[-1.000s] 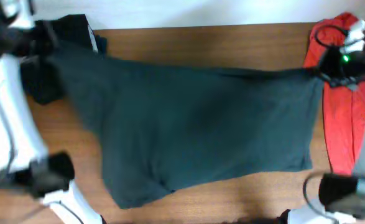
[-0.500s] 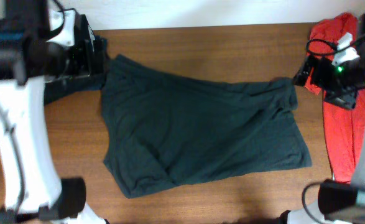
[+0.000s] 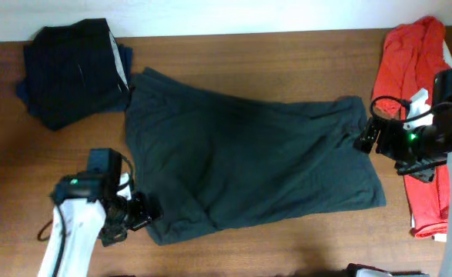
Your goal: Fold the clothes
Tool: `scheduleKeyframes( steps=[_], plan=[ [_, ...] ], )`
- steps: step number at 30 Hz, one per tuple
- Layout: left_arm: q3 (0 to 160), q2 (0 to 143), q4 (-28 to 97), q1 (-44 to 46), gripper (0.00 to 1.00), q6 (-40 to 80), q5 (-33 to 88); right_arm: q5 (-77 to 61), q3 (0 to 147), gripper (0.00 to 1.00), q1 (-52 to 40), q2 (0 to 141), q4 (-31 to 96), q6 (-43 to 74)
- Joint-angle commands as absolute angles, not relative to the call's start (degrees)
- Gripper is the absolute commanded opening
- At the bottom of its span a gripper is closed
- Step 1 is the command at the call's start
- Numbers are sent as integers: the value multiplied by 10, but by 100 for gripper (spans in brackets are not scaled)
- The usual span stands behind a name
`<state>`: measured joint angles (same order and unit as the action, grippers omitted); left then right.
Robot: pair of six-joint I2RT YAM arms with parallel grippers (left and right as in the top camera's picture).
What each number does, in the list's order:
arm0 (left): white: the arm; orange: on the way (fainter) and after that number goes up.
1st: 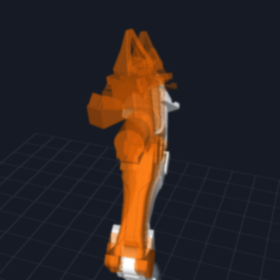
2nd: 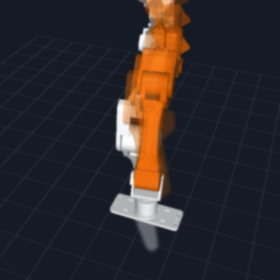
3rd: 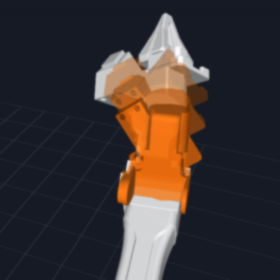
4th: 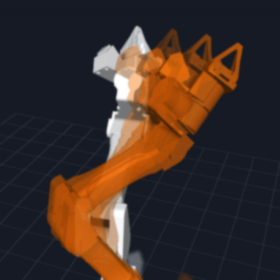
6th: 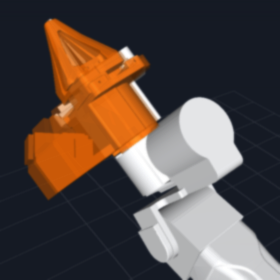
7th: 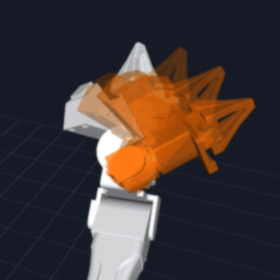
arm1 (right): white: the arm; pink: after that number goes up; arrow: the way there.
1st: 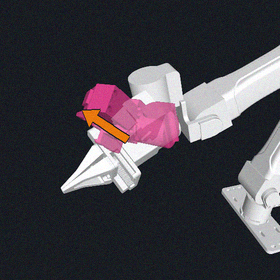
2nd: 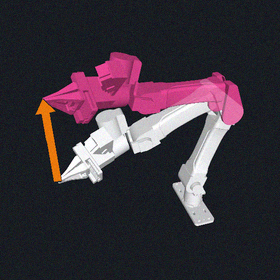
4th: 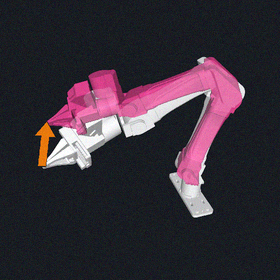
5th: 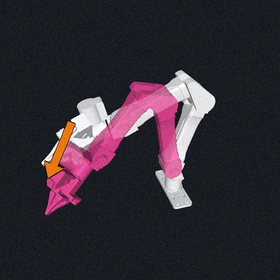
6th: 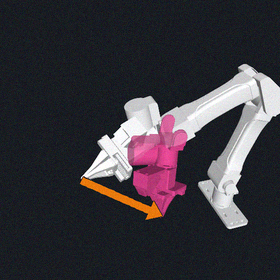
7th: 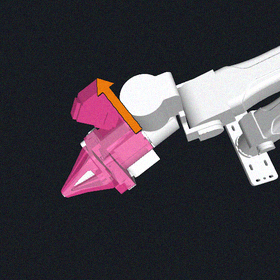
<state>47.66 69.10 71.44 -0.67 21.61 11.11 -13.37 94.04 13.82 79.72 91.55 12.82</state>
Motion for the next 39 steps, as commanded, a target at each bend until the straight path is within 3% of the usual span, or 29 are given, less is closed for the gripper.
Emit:
scheduleKeyframes(
  steps=[1, 8, 10, 13, 14, 16, 21, 28, 29, 31, 32, 34, 35, 37, 38, 39],
  plan=[
    [459, 776, 653, -8, 98, 264, 92, -129, 939, 99, 135, 794, 905, 122],
    [459, 958, 564, -8, 90, 276, 91, -96, 939, 99, 135, 795, 897, 123],
    [451, 965, 547, -8, 73, 276, 97, -96, 938, 99, 135, 795, 886, 123],
    [451, 965, 547, -8, 5, 274, 109, -76, 932, 99, 135, 809, 871, 125],
    [451, 965, 548, -8, 1, 273, 111, -72, 932, 99, 135, 819, 872, 125],
    [469, 962, 566, -8, 1, 274, 121, -72, 932, 99, 135, 851, 872, 125],
    [696, 881, 594, -8, 1, 260, 61, -68, 932, 99, 136, 962, 871, 126],
    [741, 915, 259, -8, 1, 261, 51, -70, 932, 99, 135, 1047, 869, 127],
    [741, 927, 246, -8, 27, 261, 51, -70, 932, 99, 135, 1047, 868, 127],
    [741, 948, 262, -8, 96, 261, 51, -70, 932, 99, 135, 1047, 867, 127],
    [741, 958, 293, -8, 99, 260, 51, -70, 931, 99, 135, 1047, 868, 127],
    [741, 959, 353, -8, 99, 260, 50, -70, 924, 99, 135, 1047, 870, 127],
    [741, 959, 398, -8, 94, 253, 50, -70, 907, 99, 135, 1047, 865, 127],
    [739, 962, 499, -5, 63, 226, 51, -71, 869, 98, 135, 1047, 844, 127],
    [738, 971, 538, -2, 34, 223, 51, -82, 851, 99, 135, 1047, 829, 129],
    [722, 980, 549, 19, 19, 209, 53, -107, 845, 99, 135, 1047, 826, 129]
  ],
)
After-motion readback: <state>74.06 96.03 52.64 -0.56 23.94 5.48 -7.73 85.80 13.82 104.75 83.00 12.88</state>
